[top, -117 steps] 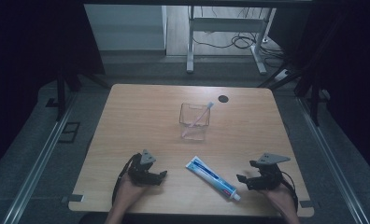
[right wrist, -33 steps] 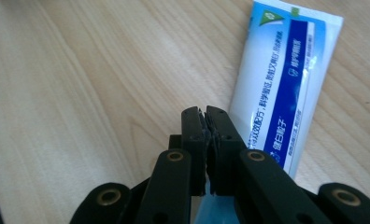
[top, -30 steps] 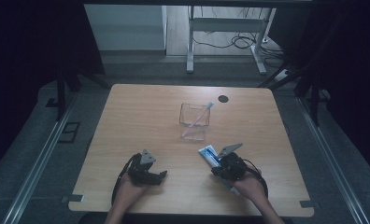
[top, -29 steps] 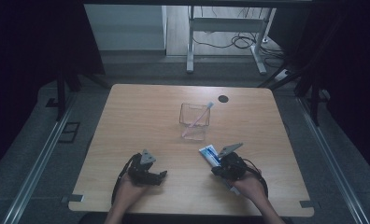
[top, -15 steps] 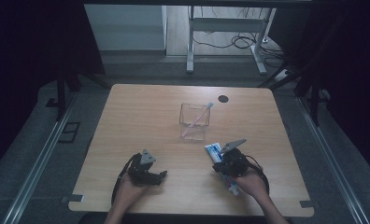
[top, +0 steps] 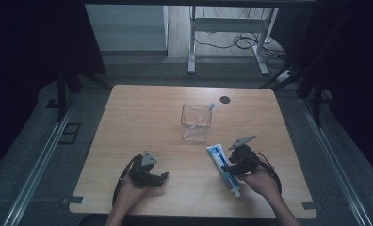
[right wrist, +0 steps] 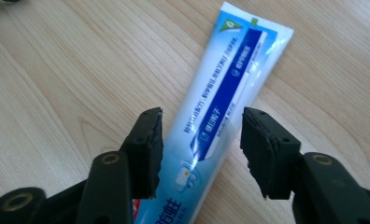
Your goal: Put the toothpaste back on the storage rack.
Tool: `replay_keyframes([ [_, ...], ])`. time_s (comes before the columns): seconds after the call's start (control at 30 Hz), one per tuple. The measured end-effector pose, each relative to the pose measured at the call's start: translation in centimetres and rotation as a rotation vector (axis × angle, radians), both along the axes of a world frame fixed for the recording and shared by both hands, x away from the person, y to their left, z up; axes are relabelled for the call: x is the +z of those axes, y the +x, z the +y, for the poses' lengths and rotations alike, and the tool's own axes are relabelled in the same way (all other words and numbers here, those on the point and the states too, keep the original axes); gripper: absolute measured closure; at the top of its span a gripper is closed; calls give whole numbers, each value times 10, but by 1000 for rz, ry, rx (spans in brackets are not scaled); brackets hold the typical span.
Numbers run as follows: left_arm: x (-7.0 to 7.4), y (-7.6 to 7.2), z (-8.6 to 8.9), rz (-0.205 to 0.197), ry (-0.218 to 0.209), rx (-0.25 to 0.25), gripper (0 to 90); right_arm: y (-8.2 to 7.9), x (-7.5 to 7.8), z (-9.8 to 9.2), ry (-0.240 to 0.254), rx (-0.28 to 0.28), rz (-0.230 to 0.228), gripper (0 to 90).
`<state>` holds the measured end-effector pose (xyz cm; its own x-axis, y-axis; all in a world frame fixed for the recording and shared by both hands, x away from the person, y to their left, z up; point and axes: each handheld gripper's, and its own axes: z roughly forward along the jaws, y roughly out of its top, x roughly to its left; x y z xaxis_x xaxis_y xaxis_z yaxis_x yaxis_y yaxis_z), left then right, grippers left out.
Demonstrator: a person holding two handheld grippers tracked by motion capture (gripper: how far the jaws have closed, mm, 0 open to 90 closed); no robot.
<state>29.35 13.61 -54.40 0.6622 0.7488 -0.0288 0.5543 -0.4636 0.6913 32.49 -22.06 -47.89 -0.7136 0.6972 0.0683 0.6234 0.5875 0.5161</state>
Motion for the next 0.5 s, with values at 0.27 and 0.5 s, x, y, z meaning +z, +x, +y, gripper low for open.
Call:
replay_keyframes([
  [0.27,0,0,0,0,1,0,142,9,-6,3,-30,-21,59,437],
  [0.5,0,0,0,0,0,1,142,15,-16,13,-78,-14,109,426],
])
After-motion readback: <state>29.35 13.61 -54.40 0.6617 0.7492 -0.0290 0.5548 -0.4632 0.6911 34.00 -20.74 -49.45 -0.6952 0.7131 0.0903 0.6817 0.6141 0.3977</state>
